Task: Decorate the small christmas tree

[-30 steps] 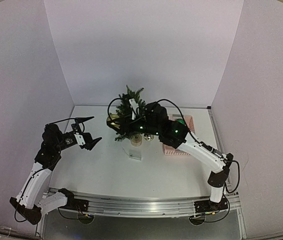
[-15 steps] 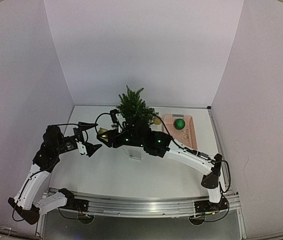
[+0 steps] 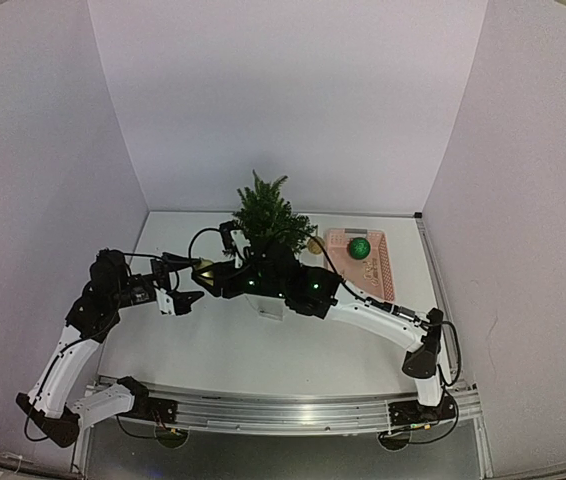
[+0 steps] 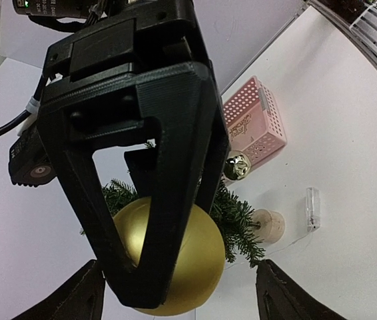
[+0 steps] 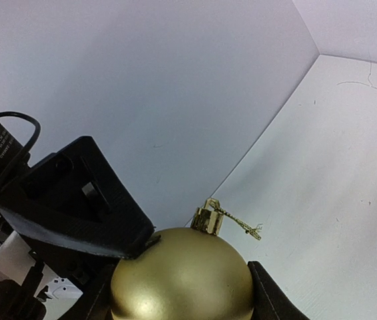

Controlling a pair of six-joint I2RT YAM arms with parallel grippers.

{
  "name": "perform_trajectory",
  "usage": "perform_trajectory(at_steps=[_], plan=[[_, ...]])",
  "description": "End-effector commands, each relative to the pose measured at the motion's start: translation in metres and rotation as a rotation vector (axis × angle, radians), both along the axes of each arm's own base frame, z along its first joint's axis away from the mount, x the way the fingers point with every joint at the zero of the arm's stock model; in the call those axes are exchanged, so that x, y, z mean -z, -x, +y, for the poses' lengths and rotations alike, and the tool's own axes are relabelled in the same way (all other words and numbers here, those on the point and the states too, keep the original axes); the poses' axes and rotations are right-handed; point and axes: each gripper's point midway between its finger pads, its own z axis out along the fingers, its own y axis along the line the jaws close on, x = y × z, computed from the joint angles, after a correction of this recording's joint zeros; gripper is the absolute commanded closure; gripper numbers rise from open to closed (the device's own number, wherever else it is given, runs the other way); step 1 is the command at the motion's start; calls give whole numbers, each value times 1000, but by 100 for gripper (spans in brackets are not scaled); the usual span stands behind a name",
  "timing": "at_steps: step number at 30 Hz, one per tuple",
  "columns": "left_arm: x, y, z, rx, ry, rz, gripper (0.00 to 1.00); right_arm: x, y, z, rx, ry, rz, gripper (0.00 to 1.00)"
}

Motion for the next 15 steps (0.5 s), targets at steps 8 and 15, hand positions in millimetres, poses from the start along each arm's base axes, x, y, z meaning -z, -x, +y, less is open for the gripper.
perform_trajectory(at_steps=[8,15], plan=[[-12,8,-2,46,-17,-49,29,8,9,16,-60,-25,39,71],[-13,7,-4,57,-7,-44,36,7,8,17,-59,-27,33,71]])
